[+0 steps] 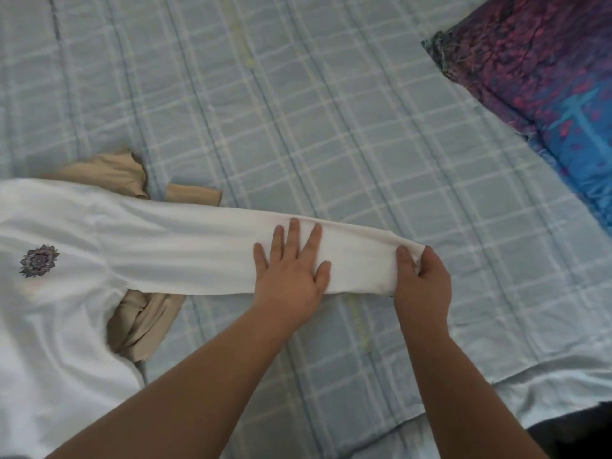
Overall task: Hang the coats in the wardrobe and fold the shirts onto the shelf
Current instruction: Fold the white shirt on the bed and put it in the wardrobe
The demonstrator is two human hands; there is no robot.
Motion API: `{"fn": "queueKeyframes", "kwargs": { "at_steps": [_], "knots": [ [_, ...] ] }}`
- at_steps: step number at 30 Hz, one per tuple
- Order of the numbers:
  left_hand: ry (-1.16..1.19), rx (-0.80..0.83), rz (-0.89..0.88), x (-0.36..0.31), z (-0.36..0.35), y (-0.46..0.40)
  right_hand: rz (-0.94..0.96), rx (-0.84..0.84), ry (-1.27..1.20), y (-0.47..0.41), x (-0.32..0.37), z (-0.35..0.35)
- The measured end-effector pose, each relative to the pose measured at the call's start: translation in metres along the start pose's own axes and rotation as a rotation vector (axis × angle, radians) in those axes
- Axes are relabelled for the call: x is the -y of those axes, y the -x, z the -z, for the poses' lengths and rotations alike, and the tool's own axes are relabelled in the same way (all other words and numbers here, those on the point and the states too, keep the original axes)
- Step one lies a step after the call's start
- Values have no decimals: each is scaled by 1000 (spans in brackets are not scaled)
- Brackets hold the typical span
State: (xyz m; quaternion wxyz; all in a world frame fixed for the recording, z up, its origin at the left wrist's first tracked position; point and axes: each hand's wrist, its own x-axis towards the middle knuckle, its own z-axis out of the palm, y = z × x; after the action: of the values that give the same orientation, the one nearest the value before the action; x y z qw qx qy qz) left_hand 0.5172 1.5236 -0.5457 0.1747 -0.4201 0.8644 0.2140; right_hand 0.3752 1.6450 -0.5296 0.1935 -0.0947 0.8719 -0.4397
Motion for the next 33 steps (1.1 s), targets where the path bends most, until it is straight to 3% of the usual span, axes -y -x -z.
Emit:
{"fn": "queueKeyframes", "kwargs": {
  "at_steps": [6,11,15,22,28,33],
  "knots": [
    [-140,1,-32,13,-37,-11,-31,67,384,-15,-34,-11],
    [-66,-47,-66,17,-27,-5,-39,47,168,-12,-17,-10],
    [-46,-273,-132,51,2,10,19,30,-12,11,29,-17],
    [-68,-484,11,199,64,54,97,154,-308,77,124,-89],
    [-85,-498,108,317,97,116,244,395,-166,189,195,-205],
    [-104,-503,193,430,115,161,351,487,-57,290,240,-315]
  ]
}}
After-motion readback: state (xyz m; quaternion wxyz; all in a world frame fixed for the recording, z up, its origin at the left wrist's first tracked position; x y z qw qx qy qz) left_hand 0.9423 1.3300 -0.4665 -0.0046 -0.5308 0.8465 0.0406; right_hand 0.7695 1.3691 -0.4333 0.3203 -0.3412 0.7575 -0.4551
